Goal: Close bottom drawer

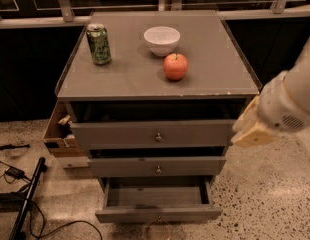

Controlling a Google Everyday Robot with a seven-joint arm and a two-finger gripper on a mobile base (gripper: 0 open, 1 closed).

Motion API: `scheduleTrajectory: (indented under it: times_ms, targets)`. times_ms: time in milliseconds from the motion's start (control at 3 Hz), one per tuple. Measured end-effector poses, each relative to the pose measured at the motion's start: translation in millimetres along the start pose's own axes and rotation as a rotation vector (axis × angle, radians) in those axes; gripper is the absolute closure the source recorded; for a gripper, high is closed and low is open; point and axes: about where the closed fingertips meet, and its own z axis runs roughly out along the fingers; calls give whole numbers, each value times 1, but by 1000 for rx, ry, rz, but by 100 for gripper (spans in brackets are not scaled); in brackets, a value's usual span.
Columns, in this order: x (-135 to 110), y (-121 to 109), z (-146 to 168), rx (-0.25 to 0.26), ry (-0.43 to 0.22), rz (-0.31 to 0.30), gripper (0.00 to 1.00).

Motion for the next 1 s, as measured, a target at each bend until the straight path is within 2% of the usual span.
scheduleTrajectory:
  times_ms: [333, 667, 1000]
  targets:
    - [27, 19, 82, -71, -74, 73, 87]
    - [29, 15, 93, -55, -84, 83, 100]
    - [29, 15, 93, -55, -84, 83, 100]
